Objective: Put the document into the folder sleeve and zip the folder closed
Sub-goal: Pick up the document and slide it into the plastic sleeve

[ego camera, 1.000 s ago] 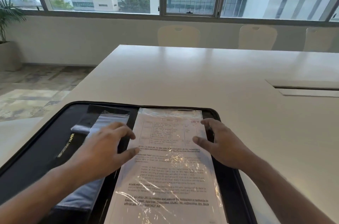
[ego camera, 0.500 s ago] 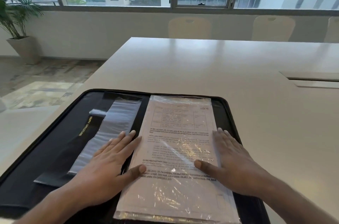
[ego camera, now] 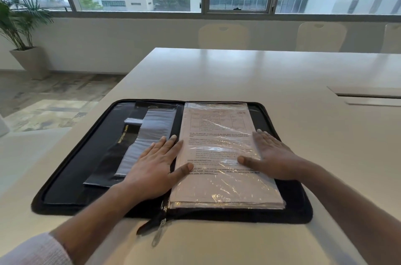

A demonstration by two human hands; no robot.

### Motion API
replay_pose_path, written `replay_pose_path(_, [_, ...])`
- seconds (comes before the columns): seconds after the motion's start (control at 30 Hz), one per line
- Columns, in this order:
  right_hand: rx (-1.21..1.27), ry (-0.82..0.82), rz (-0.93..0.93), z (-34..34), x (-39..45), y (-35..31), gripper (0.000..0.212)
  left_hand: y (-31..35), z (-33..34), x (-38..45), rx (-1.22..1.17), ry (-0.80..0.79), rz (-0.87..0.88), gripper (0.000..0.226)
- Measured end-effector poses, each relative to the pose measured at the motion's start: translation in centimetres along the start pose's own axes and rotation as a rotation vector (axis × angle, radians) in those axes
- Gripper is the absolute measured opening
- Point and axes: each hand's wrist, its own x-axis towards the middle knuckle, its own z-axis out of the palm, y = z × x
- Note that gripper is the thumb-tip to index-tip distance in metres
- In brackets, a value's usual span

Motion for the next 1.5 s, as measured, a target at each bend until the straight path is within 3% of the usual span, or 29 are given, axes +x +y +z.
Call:
replay_pose_path(0.23, [0.058,0.077,-0.003,-0.3,1.0,0.4,0.13,-0.1,0.2,1.1,-0.019,0.059,-0.006,0.101])
replay_pose_path(0.43, [0.23,0.197,-0.036,-0.8,-0.5,-1.6,0.112,0.4,-0.4,0.7,-0.085,0.067,-0.016,0.102])
replay_pose_path(0.6, [0.188,0.264,-0.11,-0.3,-2.2,-4.9,0.102,0.2,-1.8,-1.3,-0.165,0.107,-0.101,0.09])
replay_pose_path(0.87, [0.181,0.295,-0.227,2.7,-3.3,-8.9,0.089,-5.4,-2.6,-7.9,-0.083,0.16,-0.481,0.086])
replay_pose_path(1.03, [0.136,0.243,-0.246,3.8,-3.1,-11.4,0.086,-7.9,-2.9,-10.5,-0.165,0.275,-0.857,0.099])
replay_pose_path(1.1, [0.113,0.241,-0.25,4.4,-3.3,-11.9,0.084,-8.4,-3.0,-11.0,-0.211,0.348,-0.902,0.093])
replay_pose_path(1.27, [0.066,0.239,-0.218,5.2,-3.9,-12.4,0.082,-8.5,-3.3,-11.1,-0.436,0.603,-0.813,0.066])
replay_pose_path(1.4, [0.045,0.232,-0.215,5.4,-4.4,-12.4,0.083,-8.9,-4.4,-11.5,-0.885,1.008,-0.733,0.039])
replay_pose_path(1.5, [0.044,0.237,-0.201,5.6,-4.8,-12.5,0.083,-8.4,-6.0,-11.3,-1.207,1.275,-0.532,0.047])
